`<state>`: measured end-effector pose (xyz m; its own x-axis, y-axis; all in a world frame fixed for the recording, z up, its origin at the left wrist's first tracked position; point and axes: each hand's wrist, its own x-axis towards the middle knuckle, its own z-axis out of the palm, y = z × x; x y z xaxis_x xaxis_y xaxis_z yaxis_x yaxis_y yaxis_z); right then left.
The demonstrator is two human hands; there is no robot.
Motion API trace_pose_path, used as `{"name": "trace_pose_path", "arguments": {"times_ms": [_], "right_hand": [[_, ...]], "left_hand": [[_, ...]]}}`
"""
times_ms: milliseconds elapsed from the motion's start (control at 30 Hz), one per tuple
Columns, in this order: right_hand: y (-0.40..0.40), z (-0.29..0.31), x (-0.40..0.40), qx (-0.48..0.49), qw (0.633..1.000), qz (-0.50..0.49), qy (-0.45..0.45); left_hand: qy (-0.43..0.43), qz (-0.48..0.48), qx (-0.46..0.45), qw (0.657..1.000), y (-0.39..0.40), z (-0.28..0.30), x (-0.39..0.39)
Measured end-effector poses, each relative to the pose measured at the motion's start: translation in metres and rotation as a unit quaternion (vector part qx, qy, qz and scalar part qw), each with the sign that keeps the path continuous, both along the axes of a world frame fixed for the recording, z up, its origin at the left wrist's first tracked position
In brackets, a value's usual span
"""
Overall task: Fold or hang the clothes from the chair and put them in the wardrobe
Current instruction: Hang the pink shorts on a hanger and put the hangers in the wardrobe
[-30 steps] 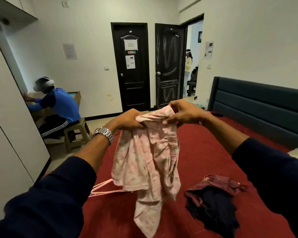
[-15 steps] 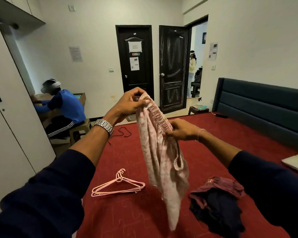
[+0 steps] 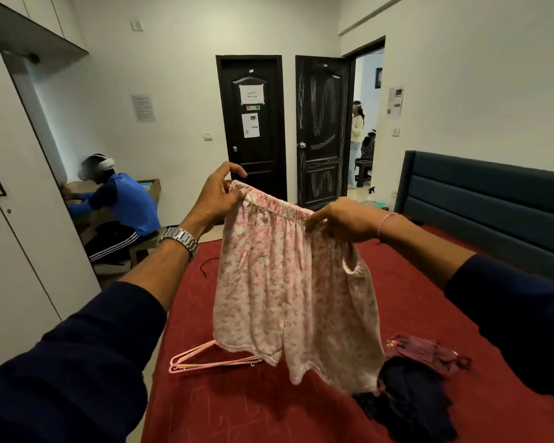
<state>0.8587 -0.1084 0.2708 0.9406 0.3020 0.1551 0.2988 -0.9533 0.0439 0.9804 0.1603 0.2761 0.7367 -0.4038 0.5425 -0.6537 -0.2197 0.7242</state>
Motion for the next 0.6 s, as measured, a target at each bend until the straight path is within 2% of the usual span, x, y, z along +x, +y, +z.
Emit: {"name": "trace_pose_path", "arguments": {"times_ms": [67,167,233,333,433,500,600], "right_hand": [[0.0,0.009,0.002,-0.02,0.999,-0.034,-0.027],[-0.001,0.022,0.003,-0.006,0.998,-0.061,-0.012],[-0.002,0.029,0.004,0.047,0.996,-0.076,0.027],[0.001,0.036,0.008,0.177,0.974,-0.117,0.079],[0.009,0.041,0.016,0.186,0.967,-0.149,0.094],[0.014,0.042,0.02,0.228,0.953,-0.175,0.095],[0.019,0.04,0.023,0.329,0.917,-0.208,0.08]], "left_hand": [[-0.034,0.011,0.014,0.999,0.0,0.002,0.001],[-0.046,0.029,0.044,0.998,0.002,0.005,-0.002],[-0.049,0.029,0.063,0.996,0.003,0.007,-0.002],[-0.062,0.024,0.102,0.993,0.004,0.01,-0.004],[-0.103,0.017,0.14,0.985,-0.002,0.011,-0.012],[-0.123,0.007,0.161,0.979,-0.009,0.01,-0.023],[-0.089,-0.03,0.174,0.98,-0.017,0.005,-0.034]]}}
